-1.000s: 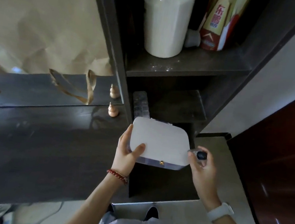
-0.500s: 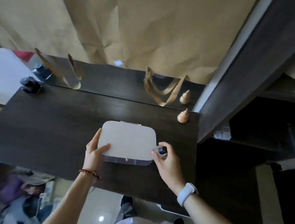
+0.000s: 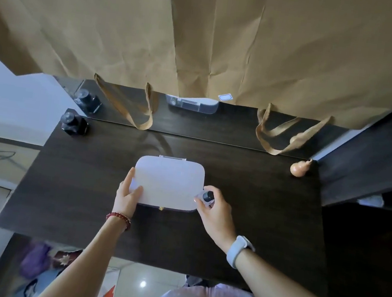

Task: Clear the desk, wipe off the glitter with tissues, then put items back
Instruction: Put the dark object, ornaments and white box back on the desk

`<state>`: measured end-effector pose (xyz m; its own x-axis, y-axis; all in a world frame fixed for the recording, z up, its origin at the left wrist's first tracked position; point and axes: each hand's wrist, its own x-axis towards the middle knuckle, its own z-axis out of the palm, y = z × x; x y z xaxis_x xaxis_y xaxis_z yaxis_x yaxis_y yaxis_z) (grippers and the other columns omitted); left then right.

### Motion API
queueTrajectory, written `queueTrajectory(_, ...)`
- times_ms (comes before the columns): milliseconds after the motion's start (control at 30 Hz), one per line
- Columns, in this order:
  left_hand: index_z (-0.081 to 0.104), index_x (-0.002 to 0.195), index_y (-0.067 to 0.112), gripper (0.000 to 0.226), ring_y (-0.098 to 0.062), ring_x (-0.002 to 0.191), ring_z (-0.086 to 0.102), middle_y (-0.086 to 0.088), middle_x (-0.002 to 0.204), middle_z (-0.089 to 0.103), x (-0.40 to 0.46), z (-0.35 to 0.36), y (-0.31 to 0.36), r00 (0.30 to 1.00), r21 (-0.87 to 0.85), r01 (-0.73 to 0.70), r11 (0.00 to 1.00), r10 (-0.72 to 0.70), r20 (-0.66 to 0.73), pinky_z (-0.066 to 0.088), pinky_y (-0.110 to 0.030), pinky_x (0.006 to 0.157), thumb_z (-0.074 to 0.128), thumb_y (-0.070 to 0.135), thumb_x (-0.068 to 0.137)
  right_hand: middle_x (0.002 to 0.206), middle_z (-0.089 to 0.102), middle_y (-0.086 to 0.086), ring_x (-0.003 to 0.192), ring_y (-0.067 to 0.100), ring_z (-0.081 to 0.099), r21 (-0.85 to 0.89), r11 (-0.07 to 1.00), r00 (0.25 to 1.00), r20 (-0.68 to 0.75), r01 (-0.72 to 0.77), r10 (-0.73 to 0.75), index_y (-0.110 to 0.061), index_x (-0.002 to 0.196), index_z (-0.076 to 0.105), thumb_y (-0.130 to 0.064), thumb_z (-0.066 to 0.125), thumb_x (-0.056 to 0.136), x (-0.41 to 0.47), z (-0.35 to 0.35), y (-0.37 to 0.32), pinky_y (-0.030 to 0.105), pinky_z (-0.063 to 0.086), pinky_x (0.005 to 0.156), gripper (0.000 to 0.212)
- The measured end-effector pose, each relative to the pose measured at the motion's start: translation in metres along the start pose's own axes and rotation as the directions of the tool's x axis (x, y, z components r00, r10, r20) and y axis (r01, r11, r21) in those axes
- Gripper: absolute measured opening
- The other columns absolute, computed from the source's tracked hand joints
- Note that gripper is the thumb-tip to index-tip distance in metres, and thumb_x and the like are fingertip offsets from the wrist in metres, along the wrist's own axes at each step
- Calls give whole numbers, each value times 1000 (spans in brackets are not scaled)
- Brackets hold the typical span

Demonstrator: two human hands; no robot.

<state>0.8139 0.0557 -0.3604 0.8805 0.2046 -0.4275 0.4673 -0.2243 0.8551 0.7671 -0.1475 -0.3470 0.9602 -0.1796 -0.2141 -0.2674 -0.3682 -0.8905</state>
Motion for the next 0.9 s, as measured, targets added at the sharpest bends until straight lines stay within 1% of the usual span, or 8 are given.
queueTrajectory(67,28,141,19,55,-23,134,30,-7,146,32,6,-4,-3,1000,23,-7,1000,8,-7,26,-35,110,42,1,91,94,56,-3,75,9,56,-9,1000,1000,19,13,-13,-11,107,53,-17,63,84,-1,5,-1,21,50,74,26)
queueTrajectory(167,27,141,17,55,-25,135,30,-8,146,32,12,-9,-6,1000,47,-24,999,24,-3,26,-37,112,43,1,91,97,60,2,75,9,57,-24,998,998,32,53,-52,-10,105,55,-15,64,83,0,11,1,9,46,70,25)
queueTrajectory(300,24,142,15,55,-25,135,30,-11,147,31,14,-9,-8,998,137,-59,989,59,5,25,-33,108,42,3,92,112,60,4,96,15,58,-44,997,995,81,65,-61,-12,112,54,-16,65,82,2,9,12,29,51,87,32)
queueTrajectory(400,30,140,17,51,-28,133,29,-9,147,30,9,-3,-4,989,321,-38,946,81,-121,26,-42,107,45,12,91,116,56,1,104,13,54,-45,996,991,117,73,-67,-11,116,53,-12,65,82,5,3,15,28,48,92,36)
queueTrajectory(500,35,137,20,52,-30,133,26,-6,146,32,-4,14,8,949,517,-56,854,207,-239,21,-49,107,51,18,87,110,47,-1,99,10,51,-86,986,988,75,144,-138,-8,113,56,-9,68,79,8,-10,20,21,45,88,36)
queueTrajectory(633,36,136,21,54,-32,132,28,-9,145,33,-16,53,29,941,665,-193,722,328,-82,18,-50,108,41,33,84,103,52,3,96,15,50,-303,937,984,11,175,-181,-8,111,59,-15,72,75,14,-53,35,20,39,86,39)
queueTrajectory(767,13,143,28,56,-26,142,3,-4,155,7,-21,108,42,947,809,-304,503,251,200,2,-53,113,33,41,92,98,61,10,92,27,54,-530,838,972,-100,129,-213,-7,107,61,-14,77,68,26,-115,61,38,46,82,43)
queueTrajectory(900,-1,145,22,64,-28,141,-18,-4,155,-14,-28,148,36,960,847,-278,453,155,232,-10,-58,111,31,42,93,97,61,16,91,36,54,-669,743,979,-148,5,-140,-3,106,58,-8,76,67,37,-168,88,44,47,81,44)
